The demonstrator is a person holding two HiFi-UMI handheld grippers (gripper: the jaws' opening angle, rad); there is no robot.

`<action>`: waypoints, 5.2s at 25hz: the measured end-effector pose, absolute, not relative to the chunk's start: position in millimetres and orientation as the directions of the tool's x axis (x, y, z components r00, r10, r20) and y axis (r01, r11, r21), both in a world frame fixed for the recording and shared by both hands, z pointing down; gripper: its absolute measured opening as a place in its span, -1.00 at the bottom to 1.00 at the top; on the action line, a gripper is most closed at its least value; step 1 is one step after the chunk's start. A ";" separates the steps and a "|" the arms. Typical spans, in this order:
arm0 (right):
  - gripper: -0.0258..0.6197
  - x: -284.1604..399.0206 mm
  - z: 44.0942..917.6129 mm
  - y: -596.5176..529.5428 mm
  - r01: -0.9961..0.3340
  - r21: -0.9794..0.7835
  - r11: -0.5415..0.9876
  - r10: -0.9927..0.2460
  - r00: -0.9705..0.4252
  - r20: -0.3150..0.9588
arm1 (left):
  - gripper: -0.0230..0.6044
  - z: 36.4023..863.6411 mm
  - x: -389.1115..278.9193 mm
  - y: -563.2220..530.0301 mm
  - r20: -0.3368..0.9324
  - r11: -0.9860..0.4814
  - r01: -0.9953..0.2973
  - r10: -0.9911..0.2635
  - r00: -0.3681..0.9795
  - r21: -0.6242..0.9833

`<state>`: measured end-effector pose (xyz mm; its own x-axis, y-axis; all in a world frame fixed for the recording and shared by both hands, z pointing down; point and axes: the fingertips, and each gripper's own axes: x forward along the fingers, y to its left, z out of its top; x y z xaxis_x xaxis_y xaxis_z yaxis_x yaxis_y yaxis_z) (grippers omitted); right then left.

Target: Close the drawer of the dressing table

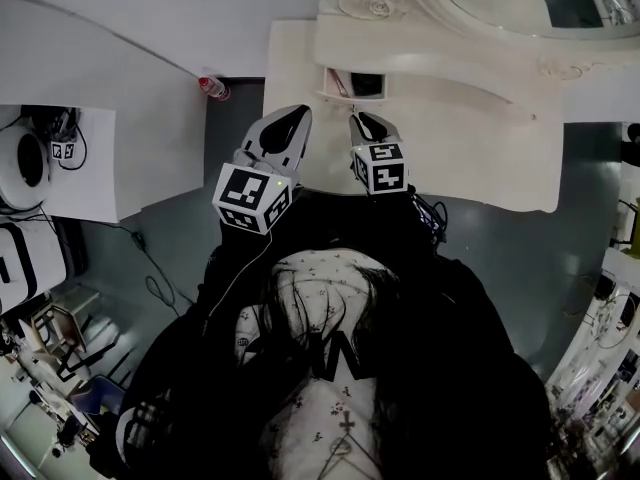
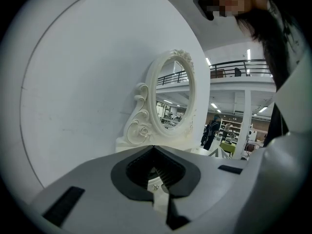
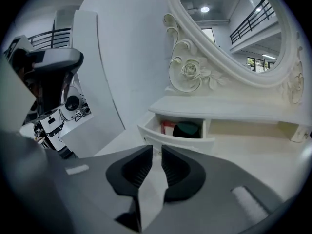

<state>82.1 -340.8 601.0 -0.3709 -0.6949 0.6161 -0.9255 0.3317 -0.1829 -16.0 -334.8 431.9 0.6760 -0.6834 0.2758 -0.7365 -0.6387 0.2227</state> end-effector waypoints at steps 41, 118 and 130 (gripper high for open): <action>-0.54 94.4 648.0 -412.8 -0.936 -0.183 0.302 -0.658 -0.343 0.671 | -0.93 444.0 -47.0 -360.8 0.322 -0.561 -0.798 -0.731 0.602 0.220; -0.89 12.3 432.5 -161.6 -0.900 -0.232 0.369 -0.863 -0.424 0.273 | -0.93 436.0 -87.7 -161.6 0.251 -0.672 -0.700 -0.653 0.714 0.242; -0.89 114.4 428.9 -49.2 -0.904 -0.269 0.332 -0.890 -0.395 0.230 | -0.93 427.2 16.6 -64.7 0.257 -0.697 -0.679 -0.629 0.734 0.231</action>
